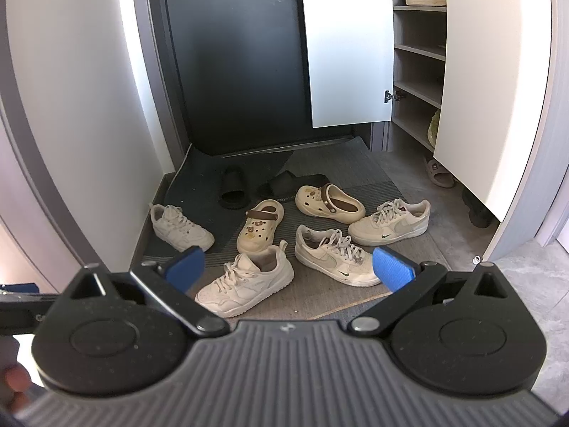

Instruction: Organize scattered shoes

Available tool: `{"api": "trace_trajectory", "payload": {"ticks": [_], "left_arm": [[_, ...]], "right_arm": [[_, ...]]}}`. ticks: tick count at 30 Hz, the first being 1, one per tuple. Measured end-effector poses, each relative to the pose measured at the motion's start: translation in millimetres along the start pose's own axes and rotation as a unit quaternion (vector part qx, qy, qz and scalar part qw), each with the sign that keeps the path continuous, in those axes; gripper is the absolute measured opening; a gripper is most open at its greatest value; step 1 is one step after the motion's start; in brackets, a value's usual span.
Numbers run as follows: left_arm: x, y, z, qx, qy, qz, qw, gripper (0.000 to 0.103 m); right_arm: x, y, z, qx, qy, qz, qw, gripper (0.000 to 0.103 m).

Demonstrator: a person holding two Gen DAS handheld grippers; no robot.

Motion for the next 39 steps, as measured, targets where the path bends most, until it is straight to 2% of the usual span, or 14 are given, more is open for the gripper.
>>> {"api": "trace_trajectory", "payload": {"ticks": [7, 18, 39], "left_arm": [[2, -2, 0, -0.01, -0.011, 0.003, 0.9999, 0.103], [3, -11, -5, 0.007, 0.003, -0.012, 0.9999, 0.103], [-12, -6, -21, 0.01, 0.009, -0.014, 0.9998, 0.103]], "right_arm": [[-1, 1, 1, 0.0, 0.0, 0.0, 1.0, 0.103], [-1, 2, -2, 0.004, 0.001, 0.0, 1.0, 0.103], [1, 0, 0, 0.003, -0.004, 0.0, 1.0, 0.103]]}}
Point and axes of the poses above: each gripper's, at about its wrist camera, not at the fingertips, and x roughly against the way its jaws point, z to its right, y to its underside, the point moved 10 cm from there along -x, roughly the way its jaws point, and after that the axes turned 10 degrees about z, right-handed, at the moved point
